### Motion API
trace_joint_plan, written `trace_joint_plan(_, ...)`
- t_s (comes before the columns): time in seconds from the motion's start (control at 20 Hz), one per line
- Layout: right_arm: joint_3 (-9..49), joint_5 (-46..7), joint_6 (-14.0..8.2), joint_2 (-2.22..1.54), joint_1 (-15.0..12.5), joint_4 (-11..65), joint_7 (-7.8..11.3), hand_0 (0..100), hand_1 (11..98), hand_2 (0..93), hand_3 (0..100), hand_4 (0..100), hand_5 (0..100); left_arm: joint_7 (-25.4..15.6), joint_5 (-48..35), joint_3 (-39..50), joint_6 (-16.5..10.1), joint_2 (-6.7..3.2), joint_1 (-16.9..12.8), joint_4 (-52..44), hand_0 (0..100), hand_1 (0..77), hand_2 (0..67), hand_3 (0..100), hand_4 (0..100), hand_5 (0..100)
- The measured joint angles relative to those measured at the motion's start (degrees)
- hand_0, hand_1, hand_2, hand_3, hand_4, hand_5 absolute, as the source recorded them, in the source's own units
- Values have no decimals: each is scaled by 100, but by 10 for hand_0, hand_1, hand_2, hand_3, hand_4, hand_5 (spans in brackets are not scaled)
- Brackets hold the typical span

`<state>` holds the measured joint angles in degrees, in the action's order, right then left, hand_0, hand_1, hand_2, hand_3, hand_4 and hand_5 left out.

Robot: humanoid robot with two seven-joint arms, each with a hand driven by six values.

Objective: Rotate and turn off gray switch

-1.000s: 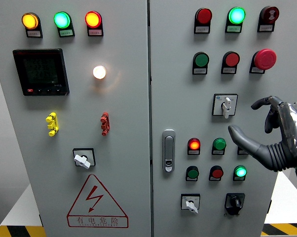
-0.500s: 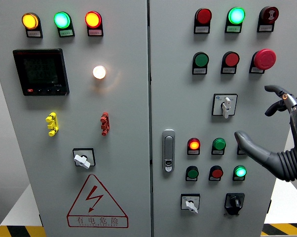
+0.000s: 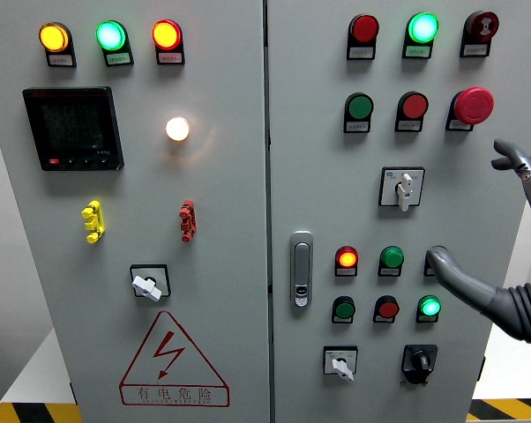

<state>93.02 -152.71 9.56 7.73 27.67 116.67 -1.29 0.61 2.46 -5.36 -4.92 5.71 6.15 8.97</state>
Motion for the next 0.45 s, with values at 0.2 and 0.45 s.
trace_joint_plan(0.2,22,-37,-7,34,-52,124,57,0,311,125,146,111,41,0,0,0,0,0,0,0,337,0,123,223,119,123)
trace_joint_plan(0.45,32,-58,-15,48,-97,186,60,0,314,121,141,105,35,0,0,0,0,0,0,0,337,0,123,223,119,123)
